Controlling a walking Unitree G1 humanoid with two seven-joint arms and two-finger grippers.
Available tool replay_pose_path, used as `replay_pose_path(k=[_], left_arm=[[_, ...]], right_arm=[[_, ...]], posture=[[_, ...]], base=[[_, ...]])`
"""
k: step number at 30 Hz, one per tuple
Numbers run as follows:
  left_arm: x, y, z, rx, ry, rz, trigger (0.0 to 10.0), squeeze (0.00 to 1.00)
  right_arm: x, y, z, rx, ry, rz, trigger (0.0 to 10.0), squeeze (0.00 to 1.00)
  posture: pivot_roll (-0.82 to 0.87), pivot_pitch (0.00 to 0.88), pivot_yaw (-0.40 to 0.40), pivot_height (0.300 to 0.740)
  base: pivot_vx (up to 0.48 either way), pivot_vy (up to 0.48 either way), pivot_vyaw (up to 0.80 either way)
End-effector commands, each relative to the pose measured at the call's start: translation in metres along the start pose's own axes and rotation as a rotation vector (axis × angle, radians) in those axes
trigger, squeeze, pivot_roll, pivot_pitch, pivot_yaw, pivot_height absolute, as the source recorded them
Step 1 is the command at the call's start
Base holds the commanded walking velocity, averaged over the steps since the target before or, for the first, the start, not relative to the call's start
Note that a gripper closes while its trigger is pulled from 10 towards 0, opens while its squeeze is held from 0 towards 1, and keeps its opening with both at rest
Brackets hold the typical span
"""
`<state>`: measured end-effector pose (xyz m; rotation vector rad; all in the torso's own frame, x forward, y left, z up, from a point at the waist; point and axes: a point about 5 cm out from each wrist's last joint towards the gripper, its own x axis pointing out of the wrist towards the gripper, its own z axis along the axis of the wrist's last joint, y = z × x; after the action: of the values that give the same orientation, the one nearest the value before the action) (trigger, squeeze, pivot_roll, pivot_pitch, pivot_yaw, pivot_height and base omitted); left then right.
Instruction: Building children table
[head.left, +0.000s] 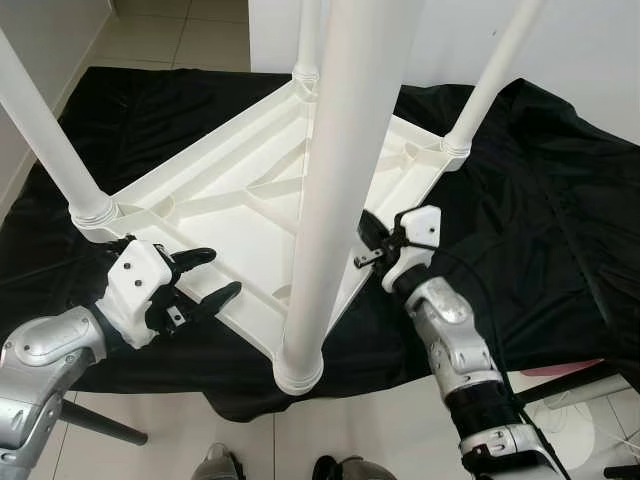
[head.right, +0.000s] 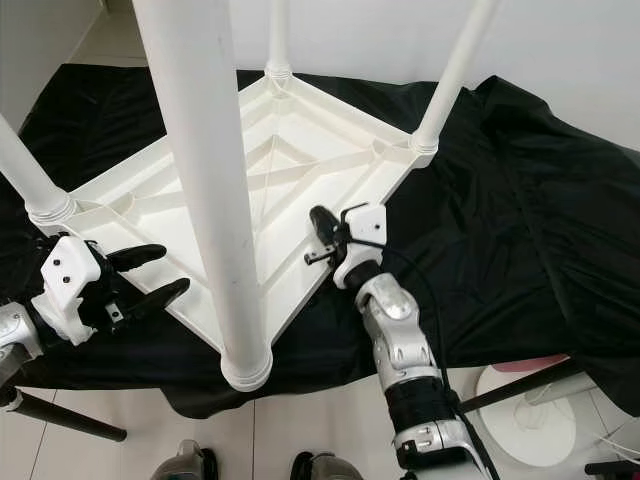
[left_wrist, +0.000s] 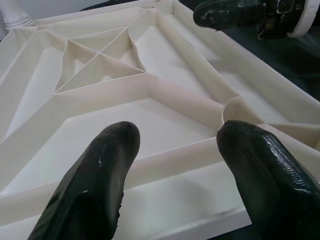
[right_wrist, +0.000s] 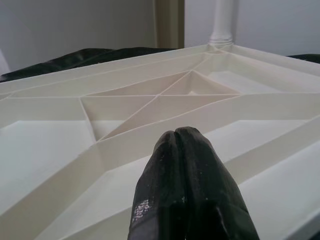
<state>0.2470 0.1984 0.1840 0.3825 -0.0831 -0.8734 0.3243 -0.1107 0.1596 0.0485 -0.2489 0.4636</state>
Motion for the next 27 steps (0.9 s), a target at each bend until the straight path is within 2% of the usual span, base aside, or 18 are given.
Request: replay_pose_path(k=[1, 3, 5, 8, 10, 13, 15, 16, 20, 24, 27], left_arm=[[-0.003, -0.003, -0.009, 0.018, 0.064, -0.062, 10.0, 0.0], [-0.004, 0.0, -0.01, 0.022, 0.077, -0.06, 10.0, 0.0], [-0.006, 0.004, -0.003, 0.036, 0.036, -0.057, 10.0, 0.0], [-0.007, 0.004, -0.001, 0.04, 0.019, -0.056, 10.0, 0.0], [-0.012, 0.004, 0.001, 0.072, 0.019, -0.06, 10.0, 0.0], [-0.016, -0.001, 0.003, 0.076, 0.014, -0.049, 10.0, 0.0], [-0.016, -0.005, 0.005, 0.063, 0.005, -0.05, 10.0, 0.0], [-0.016, -0.005, 0.005, 0.063, 0.005, -0.05, 10.0, 0.0], [-0.011, -0.011, 0.012, 0.044, -0.028, -0.04, 10.0, 0.0], [-0.006, -0.013, 0.017, 0.035, -0.07, -0.017, 10.0, 0.0], [-0.005, -0.013, 0.017, 0.039, -0.073, -0.008, 10.0, 0.0]], right_arm=[[-0.006, -0.007, 0.0, -0.003, -0.004, -0.035, 10.0, 0.0], [-0.007, -0.01, 0.0, -0.012, -0.006, -0.048, 10.0, 0.0], [-0.011, -0.019, 0.002, -0.045, -0.004, -0.074, 10.0, 0.0], [-0.012, -0.021, 0.003, -0.056, -0.003, -0.073, 10.0, 0.0], [-0.021, -0.028, 0.0, -0.09, 0.043, -0.04, 10.0, 0.0], [-0.03, -0.043, -0.008, -0.084, 0.13, -0.134, 10.0, 0.0], [-0.03, -0.048, -0.015, -0.075, 0.182, -0.211, 10.0, 0.0], [-0.03, -0.048, -0.015, -0.075, 0.182, -0.211, 10.0, 0.0], [-0.019, -0.043, -0.021, -0.044, 0.198, -0.249, 10.0, 0.0], [0.003, -0.036, -0.024, -0.011, 0.216, -0.317, 10.0, 0.0], [0.009, -0.033, -0.026, 0.01, 0.226, -0.306, 10.0, 0.0]], posture=[[0.09, 0.124, -0.062, 0.74], [0.09, 0.124, -0.062, 0.74], [0.1, 0.123, -0.067, 0.74], [0.11, 0.119, -0.071, 0.74], [0.12, 0.117, -0.082, 0.74], [0.13, 0.114, -0.095, 0.74], [0.13, 0.112, -0.104, 0.74], [0.13, 0.112, -0.104, 0.74], [0.14, 0.109, -0.11, 0.74], [0.14, 0.102, -0.113, 0.74], [0.14, 0.1, -0.114, 0.74]], base=[[0.0, 0.0, 0.0], [0.0, 0.0, 0.0], [0.0, 0.0, 0.0], [0.0, 0.0, 0.0], [0.0, 0.0, 0.0], [0.0, 0.0, 0.0], [0.0, 0.0, 0.0], [0.0, 0.0, 0.0], [0.0, 0.0, 0.0], [0.0, 0.0, 0.0], [0.0, 0.0, 0.0]])
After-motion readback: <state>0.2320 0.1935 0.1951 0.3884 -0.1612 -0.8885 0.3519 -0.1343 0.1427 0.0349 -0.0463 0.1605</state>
